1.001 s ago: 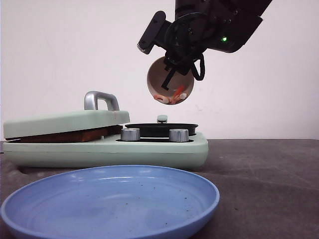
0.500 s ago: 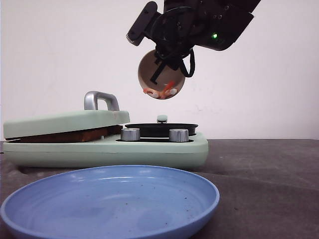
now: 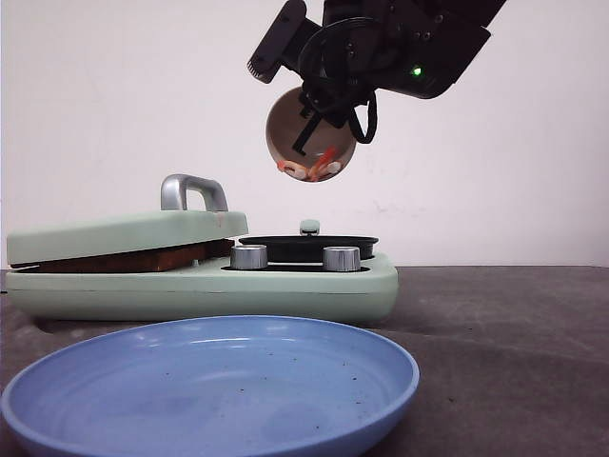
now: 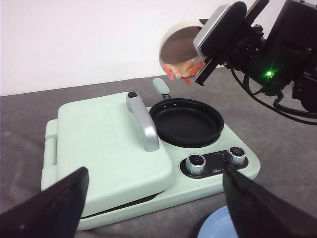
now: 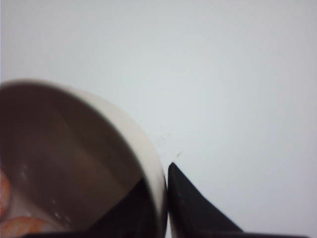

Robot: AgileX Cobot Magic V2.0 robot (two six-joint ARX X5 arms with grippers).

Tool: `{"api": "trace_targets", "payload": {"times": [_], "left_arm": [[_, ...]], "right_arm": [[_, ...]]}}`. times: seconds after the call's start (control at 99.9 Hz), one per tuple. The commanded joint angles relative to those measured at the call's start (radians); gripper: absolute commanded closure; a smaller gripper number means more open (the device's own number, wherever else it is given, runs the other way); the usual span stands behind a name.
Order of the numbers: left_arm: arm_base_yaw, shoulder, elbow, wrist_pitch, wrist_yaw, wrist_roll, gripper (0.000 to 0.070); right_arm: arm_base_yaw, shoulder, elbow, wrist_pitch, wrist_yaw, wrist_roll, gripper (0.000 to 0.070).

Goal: Make breakfast with bread and shrimp
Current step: 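Tilt the bowl with the right gripper to pour shrimp into the pan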

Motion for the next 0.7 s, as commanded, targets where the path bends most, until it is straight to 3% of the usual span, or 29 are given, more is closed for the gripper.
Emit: {"api": "trace_targets", "payload": {"times": [0.0,0.13,0.22,0.36,0.691], "left_arm": [[-0.003,0.001,0.003,0.012,0.005,0.01,0.0228],[-0.003,0.001,0.003,0.012,0.012,0.009,0.0228],[-0.003,0.001,0.003,0.011,0.013,0.009,0.0228],[-0.003,0.001,0.003,0.011,0.024,0.01,0.0228],[-0.003,0.0,0.003,0.008,0.028,0.014,0.0228]], "right_arm": [[-0.004,0.016,0.021,0.017,-0.002,0.006,0.0697],[-0.003,0.016,0.021,0.042,0.002,-0.004,0.0697],[-0.016,0.016,0.021,0.046,-0.049,0.002,0.0697],[-0.017,0.017,0.021,0.044,-0.05,0.046,0.0697],[-0.023,0.017,0.021,0.095,-0.054,0.023,0.0697]]}}
